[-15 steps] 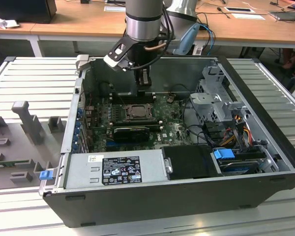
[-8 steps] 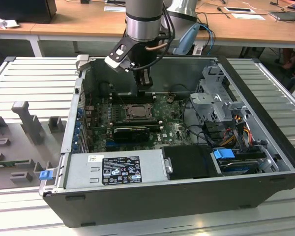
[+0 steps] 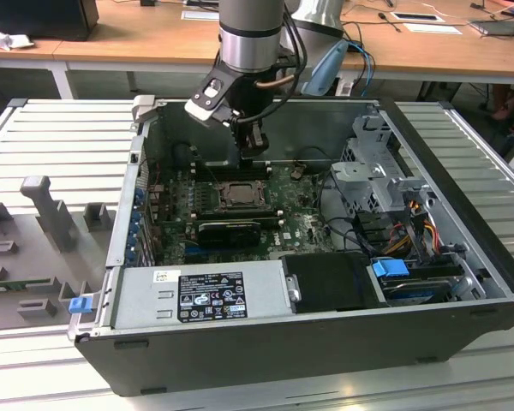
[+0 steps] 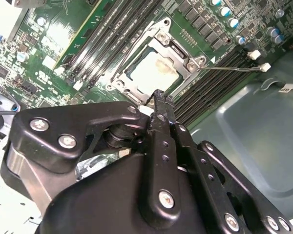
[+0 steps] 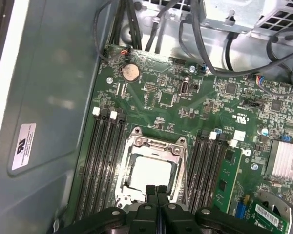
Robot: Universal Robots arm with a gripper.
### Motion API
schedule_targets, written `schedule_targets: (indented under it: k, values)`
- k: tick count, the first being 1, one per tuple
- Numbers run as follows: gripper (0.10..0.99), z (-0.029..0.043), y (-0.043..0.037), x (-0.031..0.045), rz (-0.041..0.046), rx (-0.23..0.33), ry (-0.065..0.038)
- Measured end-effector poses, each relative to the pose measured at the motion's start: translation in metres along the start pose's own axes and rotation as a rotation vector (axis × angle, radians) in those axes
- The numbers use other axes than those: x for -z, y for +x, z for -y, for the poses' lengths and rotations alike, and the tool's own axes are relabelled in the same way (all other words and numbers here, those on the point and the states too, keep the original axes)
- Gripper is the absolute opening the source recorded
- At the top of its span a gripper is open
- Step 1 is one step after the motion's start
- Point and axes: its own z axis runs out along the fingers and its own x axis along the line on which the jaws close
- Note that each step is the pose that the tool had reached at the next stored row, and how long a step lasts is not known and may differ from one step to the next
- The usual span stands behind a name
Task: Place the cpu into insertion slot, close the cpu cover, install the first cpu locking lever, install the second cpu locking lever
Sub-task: 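Install the first cpu locking lever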
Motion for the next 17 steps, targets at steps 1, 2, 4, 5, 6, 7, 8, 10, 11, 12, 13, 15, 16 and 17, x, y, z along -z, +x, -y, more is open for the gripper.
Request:
schedule_targets:
  k: [1, 2, 4, 5, 6, 7, 8, 10, 11, 12, 13, 15, 16, 17]
  values:
    - [0.106, 0.0000, 0.0000, 0.0000, -0.0002, 0.010, 0.000]
    - [0.106, 0.0000, 0.0000, 0.0000, -0.0004, 0.017, 0.000]
    - [0.106, 0.0000, 0.0000, 0.0000, -0.0006, 0.029, 0.000]
    - [0.106, 0.0000, 0.0000, 0.0000, -0.0007, 0.035, 0.000]
    - [0.106, 0.0000, 0.0000, 0.0000, -0.0008, 0.041, 0.000]
    - [0.106, 0.0000, 0.0000, 0.0000, -0.0010, 0.053, 0.001]
    - [0.106, 0.0000, 0.0000, 0.0000, -0.0012, 0.063, 0.001]
    - [0.106, 0.0000, 0.0000, 0.0000, -0.0015, 0.075, 0.001]
    - [0.106, 0.0000, 0.0000, 0.0000, -0.0018, 0.088, 0.001]
    - [0.106, 0.0000, 0.0000, 0.0000, -0.0019, 0.095, 0.001]
    - [0.106, 0.0000, 0.0000, 0.0000, -0.0021, 0.106, 0.001]
    - [0.106, 0.0000, 0.0000, 0.0000, -0.0026, 0.130, 0.002]
    - [0.106, 0.0000, 0.0000, 0.0000, -0.0028, 0.143, 0.002]
    - [0.106, 0.0000, 0.0000, 0.0000, -0.0031, 0.158, 0.002]
